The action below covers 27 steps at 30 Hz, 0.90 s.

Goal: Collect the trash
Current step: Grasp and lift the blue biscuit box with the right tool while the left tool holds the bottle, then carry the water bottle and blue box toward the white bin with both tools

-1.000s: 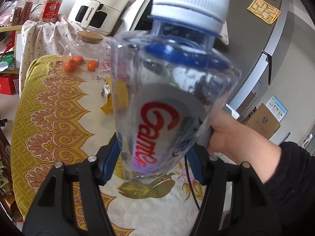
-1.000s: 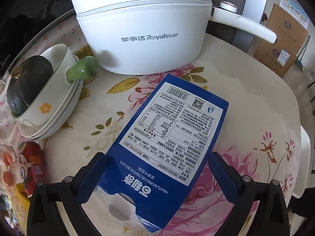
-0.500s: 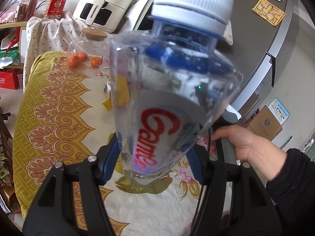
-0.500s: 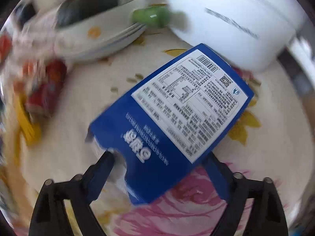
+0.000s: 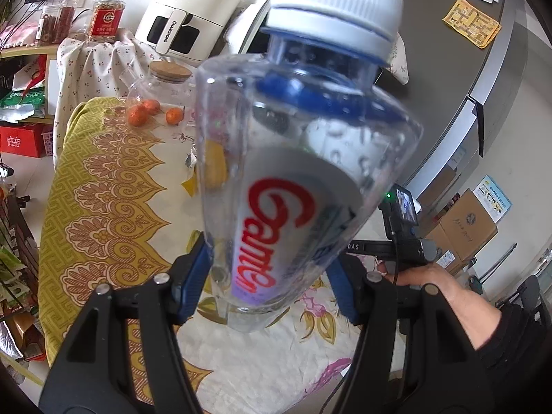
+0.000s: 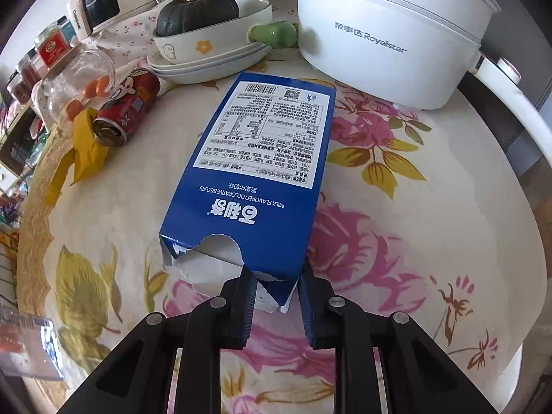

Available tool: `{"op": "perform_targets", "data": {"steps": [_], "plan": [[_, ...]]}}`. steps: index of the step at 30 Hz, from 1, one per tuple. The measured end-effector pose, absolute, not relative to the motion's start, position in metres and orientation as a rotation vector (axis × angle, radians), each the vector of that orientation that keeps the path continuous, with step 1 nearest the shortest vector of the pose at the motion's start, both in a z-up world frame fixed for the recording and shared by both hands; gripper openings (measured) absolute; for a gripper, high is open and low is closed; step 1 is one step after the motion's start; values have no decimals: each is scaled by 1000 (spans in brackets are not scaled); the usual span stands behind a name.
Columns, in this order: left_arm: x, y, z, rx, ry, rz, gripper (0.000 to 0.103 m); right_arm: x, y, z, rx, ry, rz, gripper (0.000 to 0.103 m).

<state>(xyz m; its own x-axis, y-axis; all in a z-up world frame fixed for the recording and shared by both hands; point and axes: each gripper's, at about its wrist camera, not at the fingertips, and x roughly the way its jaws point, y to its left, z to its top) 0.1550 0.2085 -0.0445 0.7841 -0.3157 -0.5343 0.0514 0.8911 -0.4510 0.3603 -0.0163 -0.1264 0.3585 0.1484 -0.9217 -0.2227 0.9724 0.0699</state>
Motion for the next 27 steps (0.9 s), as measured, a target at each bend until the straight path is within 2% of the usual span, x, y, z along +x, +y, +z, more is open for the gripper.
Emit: {"op": "perform_targets", "data": {"steps": [17, 27], "plan": [[146, 135, -12, -345, 711, -272, 65, 281, -130, -70, -153, 1078, 222, 20], [142, 74, 7, -301, 749, -334, 65, 245, -202, -46, -97, 1028, 197, 20]]}}
